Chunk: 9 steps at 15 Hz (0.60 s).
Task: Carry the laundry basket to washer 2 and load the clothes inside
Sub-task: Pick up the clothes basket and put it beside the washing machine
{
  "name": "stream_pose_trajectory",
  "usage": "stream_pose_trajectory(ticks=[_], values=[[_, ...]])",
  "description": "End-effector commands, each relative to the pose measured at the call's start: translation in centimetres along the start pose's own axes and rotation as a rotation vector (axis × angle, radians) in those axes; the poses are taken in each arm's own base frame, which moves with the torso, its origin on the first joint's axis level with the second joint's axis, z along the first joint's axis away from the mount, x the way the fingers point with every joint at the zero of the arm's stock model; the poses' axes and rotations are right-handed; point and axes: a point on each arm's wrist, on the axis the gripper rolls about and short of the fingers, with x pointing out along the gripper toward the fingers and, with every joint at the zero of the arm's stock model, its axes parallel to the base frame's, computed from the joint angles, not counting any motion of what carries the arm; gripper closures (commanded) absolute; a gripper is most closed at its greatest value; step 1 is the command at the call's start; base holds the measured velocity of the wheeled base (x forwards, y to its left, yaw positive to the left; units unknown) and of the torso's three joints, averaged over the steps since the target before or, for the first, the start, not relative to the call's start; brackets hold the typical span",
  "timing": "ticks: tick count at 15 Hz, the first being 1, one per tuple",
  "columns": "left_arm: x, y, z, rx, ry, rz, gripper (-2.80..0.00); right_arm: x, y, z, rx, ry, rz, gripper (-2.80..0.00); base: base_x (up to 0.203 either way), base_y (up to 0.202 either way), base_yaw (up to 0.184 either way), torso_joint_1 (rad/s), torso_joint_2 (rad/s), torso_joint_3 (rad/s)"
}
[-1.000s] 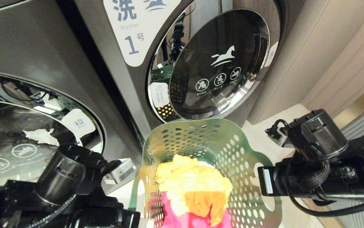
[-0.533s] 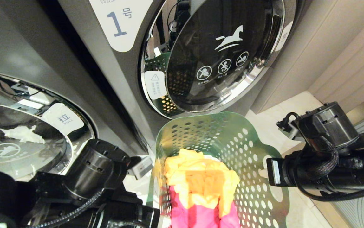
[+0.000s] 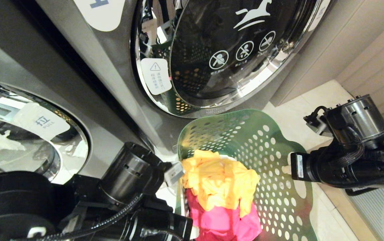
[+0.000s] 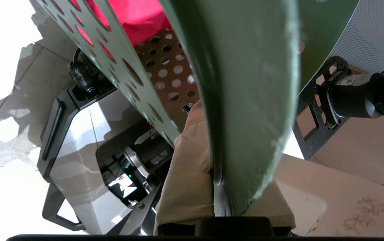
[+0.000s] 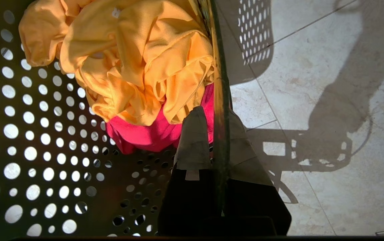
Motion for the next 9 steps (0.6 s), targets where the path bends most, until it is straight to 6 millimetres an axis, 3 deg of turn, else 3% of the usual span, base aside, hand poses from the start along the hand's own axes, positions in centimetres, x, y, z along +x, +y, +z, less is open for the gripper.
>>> stream_pose_trajectory(ticks=[1,9], values=[[0.5,-0.2,0.3,0.000,0.005,-0.001,0.00,-0.1,-0.2,0.4,0.014,-0.013,-0.006,0.00,0.000,0.000,0.000,0.006,0.01,-0.198],[1.3,-1.5,1.2,0.024,0.002,-0.024,0.00,-0.1,-1.0,1.6,0.019,-0.048,-0.030,0.00,0.000,0.000,0.000,0.001,0.00,-0.197]])
